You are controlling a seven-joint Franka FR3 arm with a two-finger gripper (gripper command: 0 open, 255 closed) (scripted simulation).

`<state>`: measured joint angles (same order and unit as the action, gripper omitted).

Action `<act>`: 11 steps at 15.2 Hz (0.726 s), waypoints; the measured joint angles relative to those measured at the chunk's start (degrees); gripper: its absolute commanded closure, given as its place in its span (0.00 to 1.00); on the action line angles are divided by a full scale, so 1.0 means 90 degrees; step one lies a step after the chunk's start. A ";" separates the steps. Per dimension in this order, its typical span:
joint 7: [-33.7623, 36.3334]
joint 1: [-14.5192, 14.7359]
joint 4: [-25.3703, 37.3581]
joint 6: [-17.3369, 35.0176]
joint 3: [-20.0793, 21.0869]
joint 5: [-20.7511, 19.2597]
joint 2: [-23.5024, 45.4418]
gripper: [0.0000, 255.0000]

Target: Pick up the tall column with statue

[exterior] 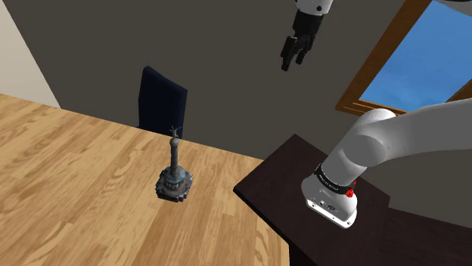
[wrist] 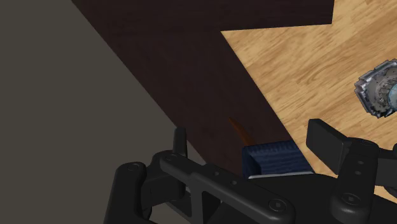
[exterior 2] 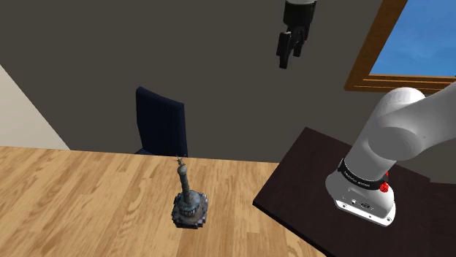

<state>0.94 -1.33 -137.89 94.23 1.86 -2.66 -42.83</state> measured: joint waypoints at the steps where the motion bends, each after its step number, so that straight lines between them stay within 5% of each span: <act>1: 0.0000 0.0000 0.0000 0.0000 0.0000 0.0000 0.0000 0.00; 11: 0.1186 0.0493 -0.0024 0.0770 0.1017 0.0875 0.0697 0.00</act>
<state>11.62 3.11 -138.11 101.16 11.02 5.22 -36.55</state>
